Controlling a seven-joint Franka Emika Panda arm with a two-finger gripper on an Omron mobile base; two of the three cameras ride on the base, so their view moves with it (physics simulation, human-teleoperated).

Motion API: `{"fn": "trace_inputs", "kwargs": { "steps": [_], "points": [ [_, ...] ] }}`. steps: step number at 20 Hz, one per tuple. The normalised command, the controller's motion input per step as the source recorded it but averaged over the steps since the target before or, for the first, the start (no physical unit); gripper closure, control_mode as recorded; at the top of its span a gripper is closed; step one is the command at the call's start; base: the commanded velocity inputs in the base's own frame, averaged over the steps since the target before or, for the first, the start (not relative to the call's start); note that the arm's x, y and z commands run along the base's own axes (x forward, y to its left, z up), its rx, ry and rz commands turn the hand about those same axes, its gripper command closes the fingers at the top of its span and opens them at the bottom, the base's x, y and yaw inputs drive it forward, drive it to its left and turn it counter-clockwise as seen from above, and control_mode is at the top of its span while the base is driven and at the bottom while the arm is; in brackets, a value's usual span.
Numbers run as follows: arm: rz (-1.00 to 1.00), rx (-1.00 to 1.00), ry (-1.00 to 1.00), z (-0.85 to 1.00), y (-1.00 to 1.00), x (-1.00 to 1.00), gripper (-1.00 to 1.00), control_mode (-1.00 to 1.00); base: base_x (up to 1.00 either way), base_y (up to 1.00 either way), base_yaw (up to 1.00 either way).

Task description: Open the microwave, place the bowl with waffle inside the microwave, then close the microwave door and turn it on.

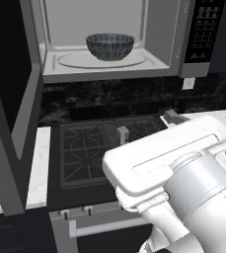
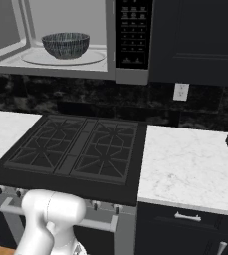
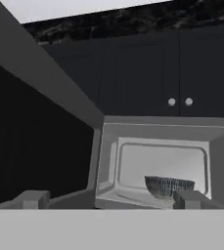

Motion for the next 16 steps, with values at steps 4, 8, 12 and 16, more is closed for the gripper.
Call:
{"fn": "trace_inputs", "kwargs": {
  "steps": [4,8,12,16],
  "points": [
    [0.03,0.0,-0.43,0.01,0.38,-0.08,-1.0,-1.0,0.0,0.0,0.0],
    [0.02,0.0,-0.44,0.03,0.31,-0.24,-1.0,-1.0,0.0,0.0,0.0],
    [0.02,0.0,-0.4,0.01,0.07,-0.78,-1.0,-1.0,0.0,0.0,0.0],
    [0.05,0.0,-0.36,0.05,0.21,-0.83,-1.0,-1.0,0.0,0.0,0.0]
  ]
}}
